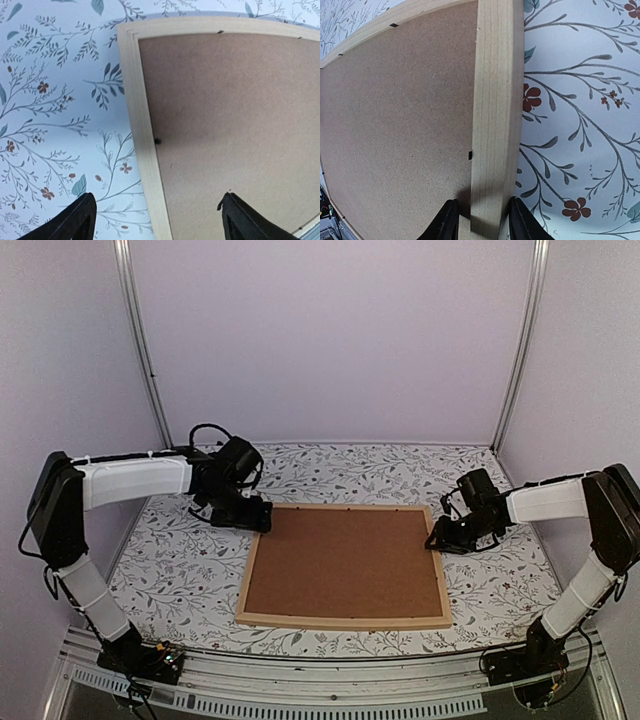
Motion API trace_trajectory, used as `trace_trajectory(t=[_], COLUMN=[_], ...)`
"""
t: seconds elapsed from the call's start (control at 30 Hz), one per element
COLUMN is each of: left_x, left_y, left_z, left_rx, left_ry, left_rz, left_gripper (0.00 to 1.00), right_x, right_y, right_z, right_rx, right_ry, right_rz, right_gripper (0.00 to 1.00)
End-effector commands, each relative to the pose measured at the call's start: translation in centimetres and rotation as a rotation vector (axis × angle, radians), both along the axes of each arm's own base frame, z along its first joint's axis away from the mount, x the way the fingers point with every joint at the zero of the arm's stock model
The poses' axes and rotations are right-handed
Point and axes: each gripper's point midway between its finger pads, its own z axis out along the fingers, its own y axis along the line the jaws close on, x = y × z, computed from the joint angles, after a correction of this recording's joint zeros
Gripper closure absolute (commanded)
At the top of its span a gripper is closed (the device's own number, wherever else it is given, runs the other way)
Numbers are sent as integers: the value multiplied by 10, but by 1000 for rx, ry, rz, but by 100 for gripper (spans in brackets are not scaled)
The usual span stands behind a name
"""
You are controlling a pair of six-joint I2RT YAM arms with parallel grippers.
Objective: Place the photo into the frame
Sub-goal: Press the fastener onto the frame body.
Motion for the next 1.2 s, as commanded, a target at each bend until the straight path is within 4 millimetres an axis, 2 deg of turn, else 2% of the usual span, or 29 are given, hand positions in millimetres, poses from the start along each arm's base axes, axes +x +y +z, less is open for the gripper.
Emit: trace_trajectory(t=[0.0, 0.2, 0.43, 0.67, 0.73, 0.8, 1.17], left_x=[-34, -81, -108, -115, -115, -116, -120], left_y=[16, 34, 44, 49, 47, 45, 51], left_z=[-7, -25, -37, -45, -47, -48, -54], left_rx=[-21, -47, -44, -21, -23, -27, 5], left_ry=[94, 192, 242, 259, 263, 266, 273], left_rz=[-26, -1, 27, 25, 19, 14, 27], left_gripper=[11, 11, 11, 11, 5, 2, 2], right_x=[-11, -11, -11, -13, -13, -13, -15], right_y=[-1, 0, 0, 0, 0, 0, -1], right_z=[-16, -17, -19, -23, -24, -25, -25], right_rx=[-17, -14, -18, -17, -19, -16, -15], right_ry=[43, 48, 54, 62, 64, 66, 67], right_rz=[16, 19, 21, 20, 20, 19, 18], right_gripper=[64, 64, 64, 64, 64, 64, 64])
